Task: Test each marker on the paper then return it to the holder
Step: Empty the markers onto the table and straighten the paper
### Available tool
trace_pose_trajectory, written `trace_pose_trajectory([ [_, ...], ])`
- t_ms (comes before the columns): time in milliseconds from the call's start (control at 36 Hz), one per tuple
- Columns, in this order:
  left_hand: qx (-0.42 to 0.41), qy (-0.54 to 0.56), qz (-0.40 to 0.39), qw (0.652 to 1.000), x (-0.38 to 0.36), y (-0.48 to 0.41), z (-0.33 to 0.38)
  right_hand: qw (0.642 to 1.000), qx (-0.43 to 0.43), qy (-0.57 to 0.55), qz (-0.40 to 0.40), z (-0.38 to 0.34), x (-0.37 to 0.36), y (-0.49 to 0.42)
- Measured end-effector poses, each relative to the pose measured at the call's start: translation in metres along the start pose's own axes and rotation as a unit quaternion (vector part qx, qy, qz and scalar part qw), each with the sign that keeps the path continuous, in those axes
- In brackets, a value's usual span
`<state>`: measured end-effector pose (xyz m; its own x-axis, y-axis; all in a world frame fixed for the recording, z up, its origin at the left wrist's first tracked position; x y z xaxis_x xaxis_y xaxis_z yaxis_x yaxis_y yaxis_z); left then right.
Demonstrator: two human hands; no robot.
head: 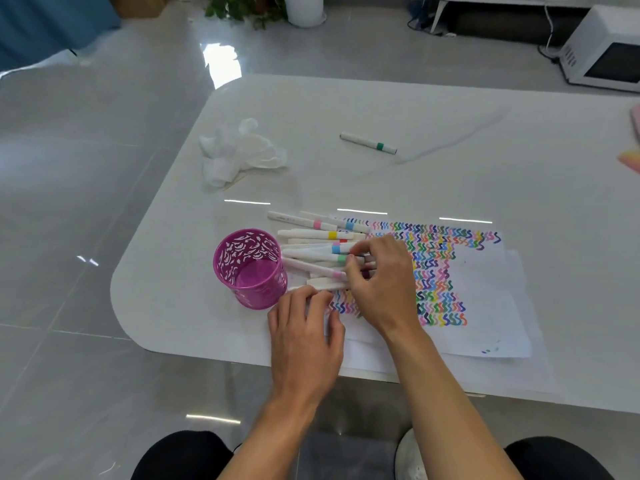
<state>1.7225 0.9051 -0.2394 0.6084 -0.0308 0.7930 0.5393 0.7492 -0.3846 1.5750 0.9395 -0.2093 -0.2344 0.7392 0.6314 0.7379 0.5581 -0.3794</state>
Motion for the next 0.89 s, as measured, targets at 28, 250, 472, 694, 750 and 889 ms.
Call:
trace_pose_trajectory([
  [28,-0.003,0.001,0.002,1.0,0.0,-0.001,0.0,1.0,0.0,0.002,0.0,0.001,0.001,-0.001],
  [250,-0.028,0.018,0.021,0.999,0.003,-0.011,0.009,1.0,-0.024,-0.007,-0.008,0.004,0.007,-0.009],
  [472,-0.057,0.052,0.019,0.997,0.0,-0.026,0.019,0.998,-0.049,-0.028,-0.022,0.003,0.012,-0.027],
  [694,-0.043,0.054,-0.016,0.997,-0.015,-0.042,0.027,0.997,-0.075,-0.005,-0.034,0.02,0.004,-0.055],
  [750,-0.043,0.048,-0.009,0.998,-0.021,-0.044,0.027,0.996,-0.081,-0.001,-0.032,0.027,0.0,-0.064],
  [889,-0.044,0.036,0.011,0.998,-0.031,-0.057,0.033,0.995,-0.097,0.009,-0.029,0.039,-0.01,-0.091],
])
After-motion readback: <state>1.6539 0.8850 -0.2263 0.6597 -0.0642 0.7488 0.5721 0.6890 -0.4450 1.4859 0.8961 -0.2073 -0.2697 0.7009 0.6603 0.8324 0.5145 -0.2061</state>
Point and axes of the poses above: each hand's wrist, its own y-axis away from the middle knuckle, its own x-axis out of the back of the hand, z = x × y, the point moved 2 cm from there along -y, towards the middle knuckle, and after that the axes turned 6 degrees about z, right-handed, at the moved point
